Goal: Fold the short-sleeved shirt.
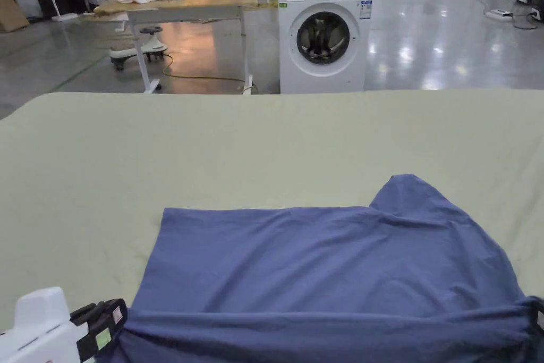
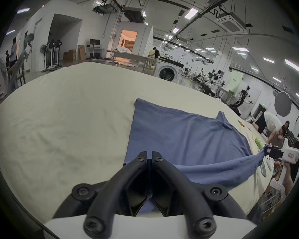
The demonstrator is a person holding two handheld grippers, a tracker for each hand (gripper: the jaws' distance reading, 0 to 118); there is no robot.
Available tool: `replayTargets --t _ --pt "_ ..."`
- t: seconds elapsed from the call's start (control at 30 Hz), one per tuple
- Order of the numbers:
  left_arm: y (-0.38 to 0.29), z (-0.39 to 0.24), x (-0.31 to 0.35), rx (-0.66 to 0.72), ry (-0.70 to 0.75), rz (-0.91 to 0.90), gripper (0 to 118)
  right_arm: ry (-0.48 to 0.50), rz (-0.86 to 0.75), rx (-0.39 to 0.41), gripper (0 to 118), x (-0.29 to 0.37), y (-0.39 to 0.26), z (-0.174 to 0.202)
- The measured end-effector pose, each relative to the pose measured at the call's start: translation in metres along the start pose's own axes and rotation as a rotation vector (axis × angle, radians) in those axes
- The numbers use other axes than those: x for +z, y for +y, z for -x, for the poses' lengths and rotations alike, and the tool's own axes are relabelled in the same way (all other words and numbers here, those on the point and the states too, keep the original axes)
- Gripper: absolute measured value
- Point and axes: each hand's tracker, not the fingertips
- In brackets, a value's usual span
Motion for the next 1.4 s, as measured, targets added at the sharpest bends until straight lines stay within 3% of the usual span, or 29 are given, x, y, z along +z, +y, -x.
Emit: replayTargets --t 0.23,0.27,0.3,0.37,0.4,0.43,0.47,0.63,0.87,0.93,0.97,1.0,1.1,1.13,1.2,1.27,1.4 --pt "0.034 -0.006 -0.087 -0.084 0.063 0.12 0 -0.001 0.126 0.017 8 -0.079 0.024 0.008" --pt "0.034 -0.008 -0.094 -0.082 0.072 0.128 0 -0.01 0.171 0.026 12 -0.085 0.023 0.008" --pt "0.032 -0.011 -0.099 -0.062 0.087 0.166 1 -0.03 0.221 0.042 31 -0.092 0.023 0.01" --pt "0.032 -0.015 -0.1 -0.08 0.09 0.16 23 -0.041 0.226 0.077 73 -0.096 0.017 0.01" --pt "0.033 -0.017 -0.095 -0.096 0.092 0.131 53 -0.046 0.224 0.083 76 -0.093 0.016 0.009" --pt "0.034 -0.018 -0.088 -0.103 0.085 0.106 72 -0.048 0.215 0.082 76 -0.088 0.015 0.008" --pt "0.036 -0.02 -0.077 -0.101 0.057 0.068 80 -0.045 0.2 0.077 76 -0.081 0.015 0.007" --pt "0.044 -0.026 -0.002 -0.067 -0.065 -0.065 80 0.024 0.044 0.08 76 -0.014 0.017 0.01" --pt "0.018 -0.062 0.1 -0.241 0.016 -0.236 76 0.138 -0.135 0.03 76 0.08 0.004 0.042" --pt "0.006 -0.069 0.121 -0.278 -0.017 -0.251 50 0.138 -0.165 0.05 72 0.097 -0.004 0.055" --pt "-0.002 -0.074 0.129 -0.275 -0.029 -0.258 36 0.146 -0.173 0.063 66 0.106 -0.007 0.06" --pt "-0.011 -0.079 0.139 -0.279 -0.023 -0.265 23 0.156 -0.188 0.088 49 0.114 -0.011 0.067" --pt "-0.032 -0.093 0.162 -0.306 0.002 -0.282 19 0.155 -0.214 0.135 34 0.13 -0.026 0.085" --pt "-0.037 -0.096 0.169 -0.309 -0.001 -0.281 17 0.148 -0.22 0.135 19 0.135 -0.032 0.09" --pt "-0.047 -0.104 0.184 -0.295 -0.02 -0.285 4 0.173 -0.214 0.072 4 0.137 -0.051 0.091" --pt "-0.055 -0.107 0.196 -0.279 -0.068 -0.308 0 0.226 -0.166 0.044 0 0.138 -0.064 0.095" --pt "-0.063 -0.118 0.21 -0.298 -0.021 -0.326 0 0.176 -0.144 0.068 0 0.138 -0.071 0.102"
